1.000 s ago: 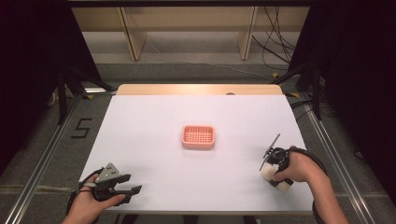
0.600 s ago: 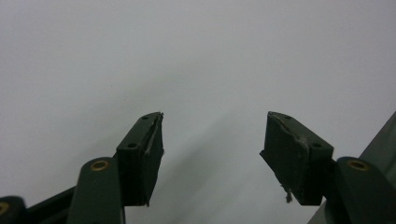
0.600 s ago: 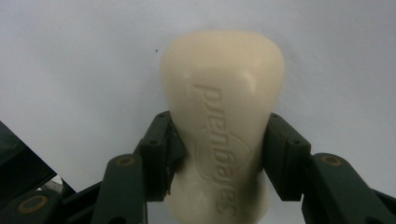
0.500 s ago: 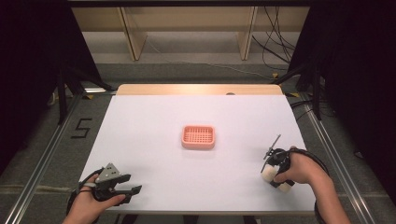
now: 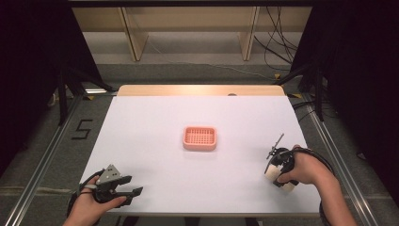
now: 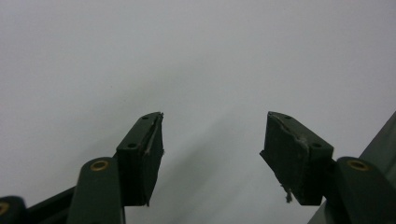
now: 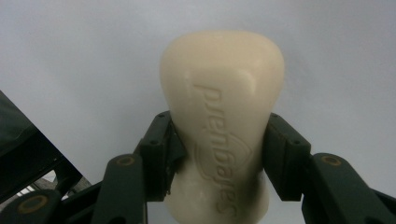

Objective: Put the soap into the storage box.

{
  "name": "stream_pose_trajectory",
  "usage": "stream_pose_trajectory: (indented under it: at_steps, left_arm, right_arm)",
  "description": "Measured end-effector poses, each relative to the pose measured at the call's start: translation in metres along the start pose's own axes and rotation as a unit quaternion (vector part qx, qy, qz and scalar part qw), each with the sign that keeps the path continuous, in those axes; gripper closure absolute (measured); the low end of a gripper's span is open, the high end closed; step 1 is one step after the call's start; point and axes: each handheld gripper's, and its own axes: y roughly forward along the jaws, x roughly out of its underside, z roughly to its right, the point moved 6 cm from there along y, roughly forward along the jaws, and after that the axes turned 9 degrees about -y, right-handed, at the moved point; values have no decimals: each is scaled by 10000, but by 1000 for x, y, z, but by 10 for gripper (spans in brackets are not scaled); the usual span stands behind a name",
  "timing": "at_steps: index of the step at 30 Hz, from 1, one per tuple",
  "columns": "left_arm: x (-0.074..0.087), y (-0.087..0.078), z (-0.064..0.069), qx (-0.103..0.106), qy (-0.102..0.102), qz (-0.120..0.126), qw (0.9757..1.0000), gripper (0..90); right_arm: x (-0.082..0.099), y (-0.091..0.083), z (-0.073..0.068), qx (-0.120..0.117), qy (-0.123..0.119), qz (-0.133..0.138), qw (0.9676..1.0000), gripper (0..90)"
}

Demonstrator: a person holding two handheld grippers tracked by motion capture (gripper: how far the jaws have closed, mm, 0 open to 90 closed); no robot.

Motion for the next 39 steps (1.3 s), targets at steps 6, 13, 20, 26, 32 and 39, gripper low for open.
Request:
stream_pose_trajectory:
  at_steps: [6, 13, 20, 26, 32, 39]
  left_arm:
    - [0, 0, 0, 1, -8, 7, 10000, 371]
    - [0, -1, 0, -8, -4, -8, 10000, 372]
    - [0, -1, 0, -9, 11, -6, 10000, 372]
    - [0, -1, 0, -12, 16, -5, 10000, 371]
    - [-1, -1, -1, -14, 86, 9, 10000, 371]
    - [-1, -1, -1, -16, 92, 11, 10000, 371]
  right_arm:
    - [0, -4, 3, 157, -21, 67, 9999, 506]
    - [-1, -6, 6, 231, -137, 250, 9993, 506]
    - [-3, -10, 3, 294, -35, 411, 9987, 506]
    - [-5, -12, 1, 314, 32, 573, 9979, 507]
    - [-7, -14, 3, 384, -44, 738, 9965, 507]
    - [-10, -15, 2, 457, -14, 875, 9951, 507]
